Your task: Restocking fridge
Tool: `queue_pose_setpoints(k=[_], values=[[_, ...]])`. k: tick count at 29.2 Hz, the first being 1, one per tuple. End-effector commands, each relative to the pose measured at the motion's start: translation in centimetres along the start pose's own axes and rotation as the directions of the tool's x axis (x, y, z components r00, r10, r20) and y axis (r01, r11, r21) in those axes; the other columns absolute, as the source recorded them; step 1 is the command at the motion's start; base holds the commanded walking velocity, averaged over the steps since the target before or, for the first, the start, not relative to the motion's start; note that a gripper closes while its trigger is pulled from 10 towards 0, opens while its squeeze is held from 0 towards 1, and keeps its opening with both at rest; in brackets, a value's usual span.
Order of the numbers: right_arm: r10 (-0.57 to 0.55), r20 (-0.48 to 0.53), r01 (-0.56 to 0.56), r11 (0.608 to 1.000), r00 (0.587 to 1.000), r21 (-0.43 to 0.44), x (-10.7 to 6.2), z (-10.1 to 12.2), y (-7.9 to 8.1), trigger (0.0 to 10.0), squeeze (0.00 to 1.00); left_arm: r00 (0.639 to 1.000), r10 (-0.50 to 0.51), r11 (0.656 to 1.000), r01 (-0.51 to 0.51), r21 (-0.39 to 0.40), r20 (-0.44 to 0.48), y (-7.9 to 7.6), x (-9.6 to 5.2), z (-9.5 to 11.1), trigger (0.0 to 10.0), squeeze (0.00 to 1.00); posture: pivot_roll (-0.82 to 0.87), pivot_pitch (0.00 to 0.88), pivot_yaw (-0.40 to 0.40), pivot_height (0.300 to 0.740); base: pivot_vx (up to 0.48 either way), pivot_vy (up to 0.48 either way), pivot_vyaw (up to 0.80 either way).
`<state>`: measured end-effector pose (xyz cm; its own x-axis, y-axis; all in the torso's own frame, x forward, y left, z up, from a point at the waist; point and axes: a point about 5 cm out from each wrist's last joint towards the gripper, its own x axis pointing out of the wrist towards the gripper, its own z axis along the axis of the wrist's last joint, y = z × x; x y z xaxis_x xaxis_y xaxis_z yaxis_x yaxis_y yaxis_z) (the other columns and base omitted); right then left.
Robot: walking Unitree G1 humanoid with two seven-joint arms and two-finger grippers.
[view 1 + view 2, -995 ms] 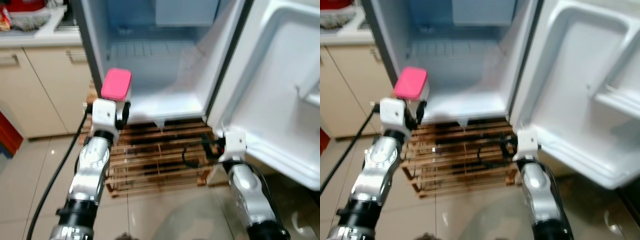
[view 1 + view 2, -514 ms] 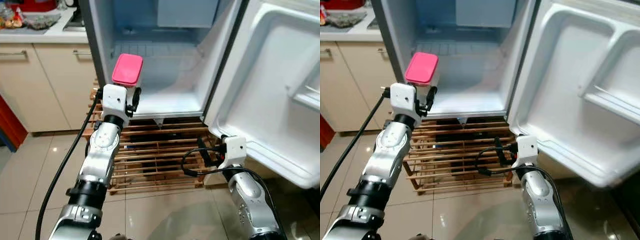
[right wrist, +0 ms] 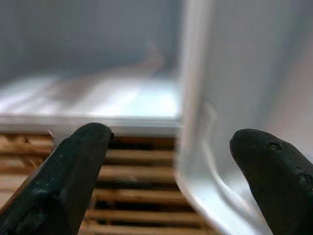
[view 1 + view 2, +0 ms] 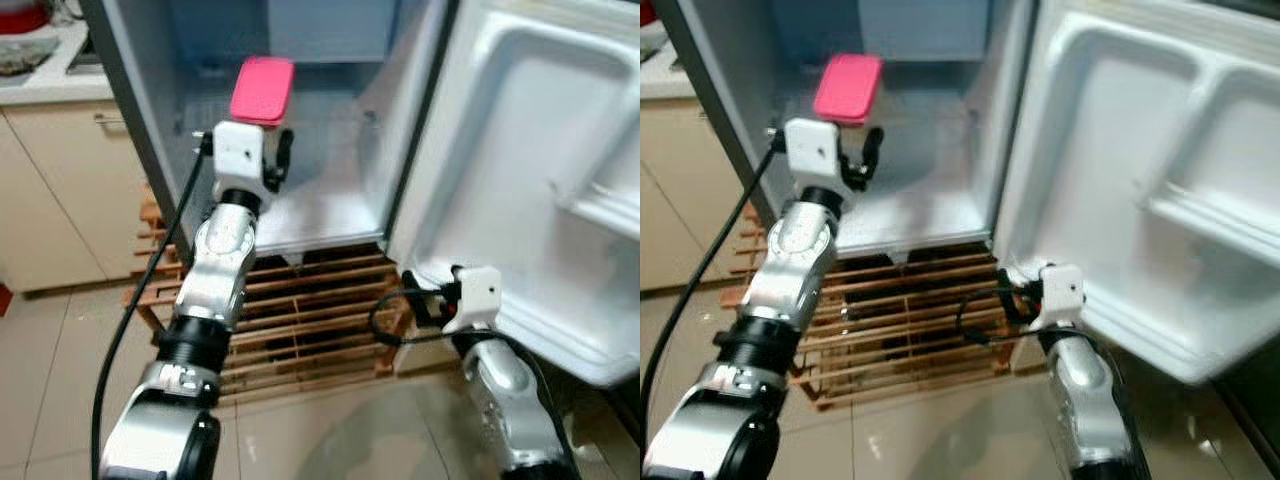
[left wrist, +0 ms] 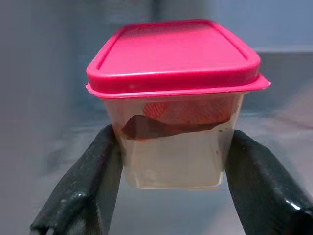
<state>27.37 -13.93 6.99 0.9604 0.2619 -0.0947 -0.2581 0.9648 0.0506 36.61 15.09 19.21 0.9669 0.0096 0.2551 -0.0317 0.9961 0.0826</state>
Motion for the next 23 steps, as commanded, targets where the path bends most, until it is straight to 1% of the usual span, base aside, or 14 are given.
queue_pose_setpoints(k=[1,3,8,11,13,16,19,21,23], values=[[-0.029,-0.009,0.029,1.000,1.000,-0.009,-0.4,0.0,-1.2,10.0,0.00,0.998,-0.039,0.999,0.039,-0.019,0.039,-1.8,0.2,1.0,10.0,0.00,-0.07,0.000,-0.017,0.740,0.480,0.000,0.00],[-0.025,-0.014,0.024,1.000,1.000,-0.006,-0.6,0.0,-1.1,10.0,0.00,0.998,-0.009,0.999,0.011,-0.034,0.069,-1.8,-0.3,1.6,10.0,0.00,-0.07,0.000,-0.016,0.740,0.429,0.135,0.00],[-0.019,-0.023,0.019,1.000,1.000,0.001,-0.8,-0.2,-1.0,10.0,0.00,0.996,0.010,1.000,-0.007,-0.030,0.092,-2.0,-0.5,2.0,10.0,0.00,-0.07,0.000,-0.016,0.740,0.437,0.054,0.00],[-0.003,-0.029,0.003,1.000,1.000,0.008,-0.8,-0.3,-0.7,10.0,0.00,0.995,0.040,0.999,-0.039,-0.007,0.093,-1.8,-0.3,2.2,10.0,0.00,-0.07,0.000,-0.013,0.740,0.000,0.000,0.00],[0.013,-0.033,-0.013,1.000,0.999,0.011,-0.8,-0.4,-0.5,10.0,0.00,0.995,0.079,0.997,-0.080,0.007,0.064,-1.5,-0.2,2.1,10.0,0.00,-0.07,0.000,-0.010,0.740,0.000,0.000,0.00],[0.020,-0.037,-0.020,1.000,0.999,0.011,-0.9,-0.4,-0.5,10.0,0.00,0.994,0.093,0.995,-0.094,0.015,0.050,-1.4,-0.2,2.0,10.0,0.00,-0.08,0.000,-0.008,0.740,0.000,0.000,0.00],[0.018,-0.046,-0.018,1.000,0.999,0.012,-1.1,-0.6,-0.6,10.0,0.00,0.994,0.107,0.994,-0.108,0.026,0.019,-1.2,-0.2,1.5,10.0,0.00,-0.08,0.000,-0.007,0.740,0.000,0.000,0.00],[0.019,-0.053,-0.019,1.000,0.998,0.011,-1.2,-0.8,-0.6,10.0,0.00,0.993,0.122,0.990,-0.121,0.065,0.001,-0.9,0.0,1.0,10.0,0.00,-0.08,0.000,-0.010,0.740,0.000,0.000,0.00],[0.021,-0.054,-0.021,1.000,0.998,0.010,-1.2,-0.8,-0.6,10.0,0.00,0.990,0.137,0.987,-0.136,0.086,-0.011,-0.5,0.3,0.7,10.0,0.00,-0.08,0.000,-0.011,0.740,0.000,0.000,0.00]])
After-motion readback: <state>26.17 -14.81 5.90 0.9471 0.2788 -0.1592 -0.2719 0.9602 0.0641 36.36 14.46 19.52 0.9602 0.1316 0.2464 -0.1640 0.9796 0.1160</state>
